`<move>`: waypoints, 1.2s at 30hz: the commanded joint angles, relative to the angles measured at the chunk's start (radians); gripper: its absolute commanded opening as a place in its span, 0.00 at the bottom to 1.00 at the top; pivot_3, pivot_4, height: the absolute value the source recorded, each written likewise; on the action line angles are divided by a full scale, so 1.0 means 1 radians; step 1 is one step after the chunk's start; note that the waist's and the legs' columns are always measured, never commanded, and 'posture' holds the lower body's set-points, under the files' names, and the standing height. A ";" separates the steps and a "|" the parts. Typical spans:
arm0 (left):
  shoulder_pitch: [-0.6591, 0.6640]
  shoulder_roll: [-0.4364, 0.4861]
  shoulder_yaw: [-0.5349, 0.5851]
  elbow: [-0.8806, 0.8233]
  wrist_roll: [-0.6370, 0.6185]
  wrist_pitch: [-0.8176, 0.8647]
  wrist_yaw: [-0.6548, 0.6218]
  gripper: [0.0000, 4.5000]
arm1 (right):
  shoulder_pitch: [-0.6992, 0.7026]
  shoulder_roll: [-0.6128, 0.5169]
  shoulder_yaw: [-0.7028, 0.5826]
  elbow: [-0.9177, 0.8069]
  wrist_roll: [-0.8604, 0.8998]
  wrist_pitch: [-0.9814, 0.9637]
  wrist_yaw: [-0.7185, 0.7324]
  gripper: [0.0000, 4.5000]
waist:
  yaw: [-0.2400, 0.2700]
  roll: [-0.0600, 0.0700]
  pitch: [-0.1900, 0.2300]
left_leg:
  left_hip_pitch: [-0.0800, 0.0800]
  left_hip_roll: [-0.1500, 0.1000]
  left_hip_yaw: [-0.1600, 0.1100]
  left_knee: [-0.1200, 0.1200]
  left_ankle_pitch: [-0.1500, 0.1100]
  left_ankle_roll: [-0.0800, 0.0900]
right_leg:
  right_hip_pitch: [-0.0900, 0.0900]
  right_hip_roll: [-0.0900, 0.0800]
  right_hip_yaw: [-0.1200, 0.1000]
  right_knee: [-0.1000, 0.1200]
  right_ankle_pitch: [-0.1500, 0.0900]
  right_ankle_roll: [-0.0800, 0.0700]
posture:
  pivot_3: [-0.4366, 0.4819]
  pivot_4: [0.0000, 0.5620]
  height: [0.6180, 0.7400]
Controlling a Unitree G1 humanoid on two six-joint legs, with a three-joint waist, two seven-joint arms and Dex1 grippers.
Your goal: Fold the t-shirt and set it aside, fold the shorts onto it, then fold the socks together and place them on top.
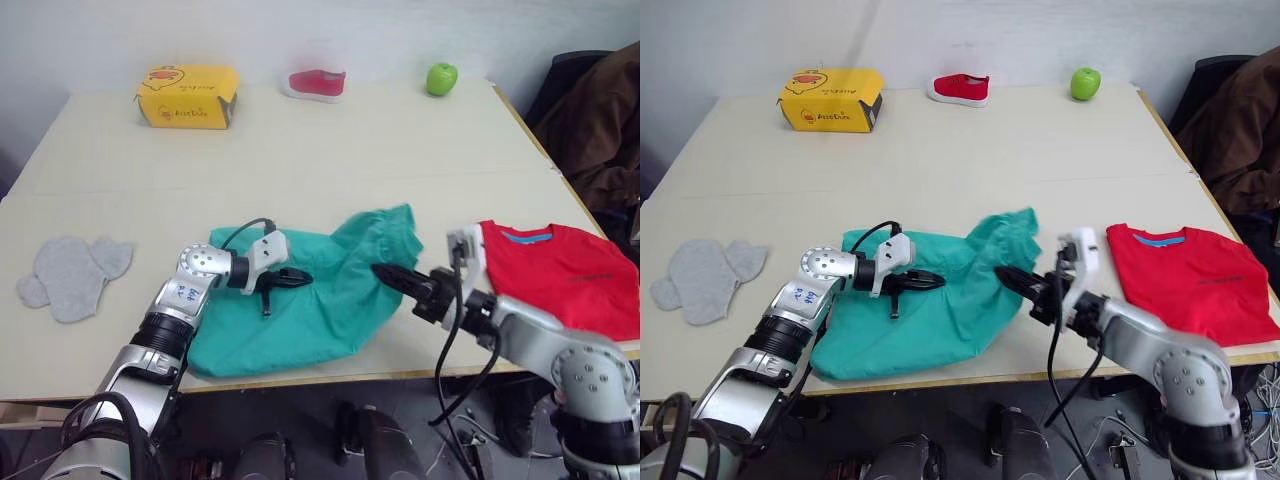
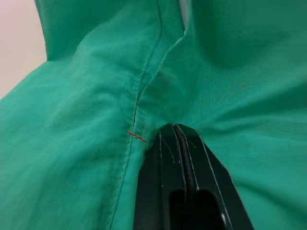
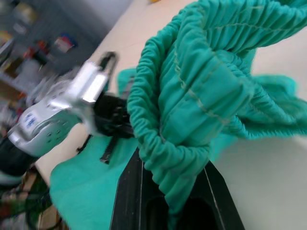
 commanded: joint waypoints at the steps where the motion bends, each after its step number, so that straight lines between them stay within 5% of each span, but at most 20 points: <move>1: 0.011 0.051 0.042 -0.087 -0.006 0.057 0.008 0.00 | -0.154 0.025 0.112 0.059 -0.096 0.019 0.132 0.01 | 0.004 0.000 0.000 | 0.000 0.000 0.000 0.000 0.000 0.000 | -0.001 0.000 -0.001 0.000 0.000 -0.001 | 0.48 0.27 1.00; 8: 0.117 0.193 0.141 -0.462 -0.144 0.350 -0.020 0.00 | -0.359 0.089 0.304 0.235 -0.351 -0.023 0.369 0.01 | 0.005 0.001 0.001 | -0.006 0.000 -0.002 0.000 0.000 0.001 | -0.002 0.000 -0.005 -0.001 0.000 -0.001 | 0.48 0.27 1.00; 12: 0.184 0.202 0.157 -0.425 -0.075 0.354 0.090 0.00 | -0.413 0.146 0.409 0.309 -0.483 -0.068 0.497 0.01 | 0.004 0.001 0.001 | -0.007 -0.001 -0.003 0.001 -0.001 0.003 | -0.001 -0.001 -0.005 -0.003 0.001 0.002 | 0.48 0.27 1.00; 20: 0.199 0.307 0.396 -0.373 -0.172 0.428 0.166 0.00 | -0.472 0.276 0.497 0.443 -0.623 -0.093 0.666 0.01 | -0.004 0.002 0.001 | -0.008 0.000 -0.004 0.001 -0.001 0.003 | -0.003 0.000 -0.006 -0.002 0.001 0.002 | 0.48 0.27 1.00; 28: 0.203 0.344 0.439 -0.386 -0.180 0.425 0.193 0.00 | -0.484 0.340 0.382 0.413 -0.567 0.006 0.692 0.55 | 0.001 0.002 0.002 | -0.010 0.000 -0.006 0.003 -0.001 0.003 | -0.003 -0.001 -0.007 -0.002 0.001 0.002 | 0.48 0.27 1.00; 36: 0.115 0.331 0.444 -0.432 -0.264 0.471 0.177 0.00 | -0.493 0.281 0.213 0.357 -0.473 0.111 0.699 0.55 | 0.002 0.002 0.002 | -0.014 0.000 -0.009 0.005 -0.001 0.002 | -0.003 -0.001 -0.011 -0.002 0.001 0.002 | 0.48 0.27 1.00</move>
